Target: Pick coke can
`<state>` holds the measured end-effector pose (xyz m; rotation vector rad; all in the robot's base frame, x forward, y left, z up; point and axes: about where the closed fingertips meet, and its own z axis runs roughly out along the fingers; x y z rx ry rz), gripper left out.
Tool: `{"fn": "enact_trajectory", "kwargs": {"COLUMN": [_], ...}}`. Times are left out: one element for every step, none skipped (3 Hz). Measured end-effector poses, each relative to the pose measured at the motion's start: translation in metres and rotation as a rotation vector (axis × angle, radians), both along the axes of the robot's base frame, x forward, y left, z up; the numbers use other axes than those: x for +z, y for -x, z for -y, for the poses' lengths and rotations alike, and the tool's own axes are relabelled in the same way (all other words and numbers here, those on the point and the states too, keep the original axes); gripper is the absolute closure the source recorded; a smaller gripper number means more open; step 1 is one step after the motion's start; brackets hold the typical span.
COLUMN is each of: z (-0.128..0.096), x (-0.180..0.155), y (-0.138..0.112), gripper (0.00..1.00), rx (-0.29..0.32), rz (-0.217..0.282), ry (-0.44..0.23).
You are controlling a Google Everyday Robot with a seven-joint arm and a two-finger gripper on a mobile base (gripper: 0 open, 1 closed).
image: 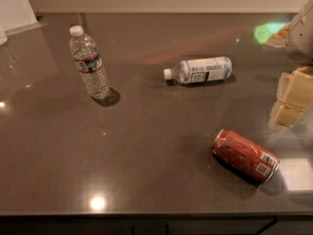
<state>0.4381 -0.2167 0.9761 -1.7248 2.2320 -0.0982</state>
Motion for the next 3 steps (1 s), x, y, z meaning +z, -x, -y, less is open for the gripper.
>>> {"fn": "enact_trajectory", "kwargs": {"z": [0.000, -0.003, -0.005], "x": [0.000, -0.006, -0.022], "y": [0.000, 0.011, 0.023], "gripper": [0.00, 0.00, 0.00], "rx": [0.000, -0.005, -0.025], "rz": [0.000, -0.009, -0.037], "ry": [0.000, -0.009, -0.017]}}
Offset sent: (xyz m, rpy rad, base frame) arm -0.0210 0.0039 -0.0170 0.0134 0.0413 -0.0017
